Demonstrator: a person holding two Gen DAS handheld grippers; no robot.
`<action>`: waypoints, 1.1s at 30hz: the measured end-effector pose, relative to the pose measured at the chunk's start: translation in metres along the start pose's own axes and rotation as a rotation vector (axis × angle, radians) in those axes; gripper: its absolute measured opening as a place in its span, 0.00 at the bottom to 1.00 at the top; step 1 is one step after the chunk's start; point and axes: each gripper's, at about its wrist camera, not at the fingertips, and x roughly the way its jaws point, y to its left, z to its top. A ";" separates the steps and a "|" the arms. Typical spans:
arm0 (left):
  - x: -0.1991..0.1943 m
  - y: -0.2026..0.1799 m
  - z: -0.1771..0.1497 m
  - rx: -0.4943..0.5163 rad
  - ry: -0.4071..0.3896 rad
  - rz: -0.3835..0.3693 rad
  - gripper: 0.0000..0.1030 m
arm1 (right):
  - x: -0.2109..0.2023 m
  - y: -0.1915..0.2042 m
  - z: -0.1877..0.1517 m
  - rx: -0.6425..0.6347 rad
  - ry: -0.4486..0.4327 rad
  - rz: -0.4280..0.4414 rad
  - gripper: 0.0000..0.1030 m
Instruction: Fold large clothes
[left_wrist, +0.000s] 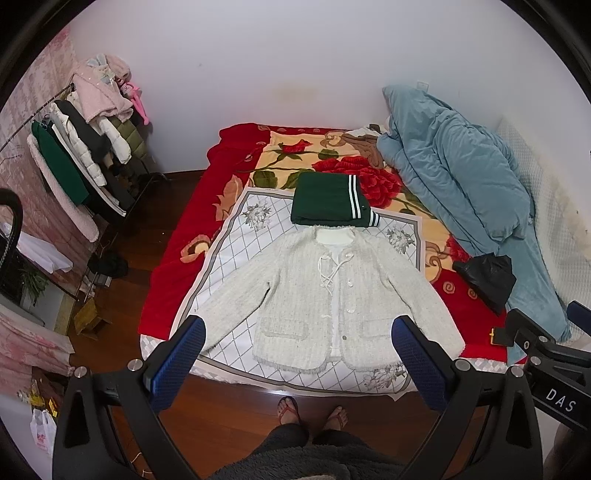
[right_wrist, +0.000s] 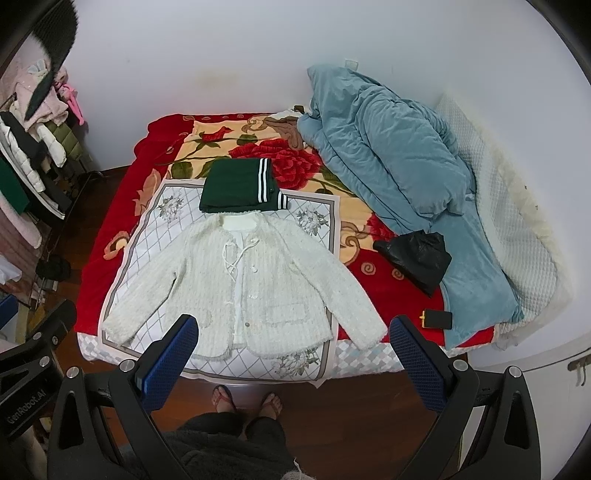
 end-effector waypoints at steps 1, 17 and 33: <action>0.000 0.000 0.000 0.001 -0.002 0.001 1.00 | 0.000 0.001 0.000 0.000 -0.001 0.000 1.00; -0.005 -0.004 0.004 -0.003 -0.003 -0.003 1.00 | -0.008 0.002 0.008 -0.005 -0.008 0.002 1.00; -0.013 -0.005 0.005 -0.007 -0.019 -0.011 1.00 | -0.012 0.004 0.011 0.000 -0.013 0.007 1.00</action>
